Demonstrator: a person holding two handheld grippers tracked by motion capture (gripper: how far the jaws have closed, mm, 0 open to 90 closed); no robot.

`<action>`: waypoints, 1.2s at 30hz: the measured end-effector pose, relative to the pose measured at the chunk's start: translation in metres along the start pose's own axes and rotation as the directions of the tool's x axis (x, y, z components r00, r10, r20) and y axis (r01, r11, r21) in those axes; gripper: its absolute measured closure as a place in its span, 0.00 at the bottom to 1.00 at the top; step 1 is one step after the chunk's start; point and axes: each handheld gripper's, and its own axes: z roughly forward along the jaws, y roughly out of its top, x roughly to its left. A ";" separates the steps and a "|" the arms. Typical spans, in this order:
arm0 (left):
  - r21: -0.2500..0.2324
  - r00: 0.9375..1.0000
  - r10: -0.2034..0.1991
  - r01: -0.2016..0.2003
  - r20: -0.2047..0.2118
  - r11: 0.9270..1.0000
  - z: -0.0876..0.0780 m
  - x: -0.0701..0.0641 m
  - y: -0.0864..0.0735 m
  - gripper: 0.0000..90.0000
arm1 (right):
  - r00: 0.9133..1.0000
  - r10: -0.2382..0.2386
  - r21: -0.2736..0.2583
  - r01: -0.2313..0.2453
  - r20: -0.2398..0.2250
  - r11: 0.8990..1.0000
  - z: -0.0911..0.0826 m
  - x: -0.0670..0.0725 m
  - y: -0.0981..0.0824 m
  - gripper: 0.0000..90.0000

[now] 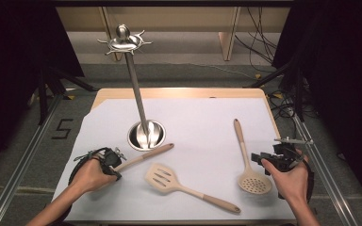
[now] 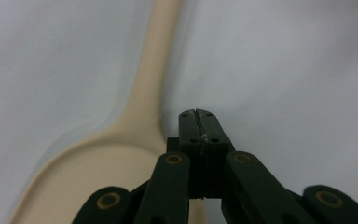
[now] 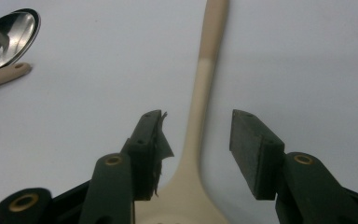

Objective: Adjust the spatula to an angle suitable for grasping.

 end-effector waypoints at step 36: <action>0.174 0.958 0.281 -0.286 0.051 0.943 0.019 0.015 0.078 0.85 | 1.000 -0.005 0.025 0.005 -0.002 1.000 0.005 0.002 0.000 0.60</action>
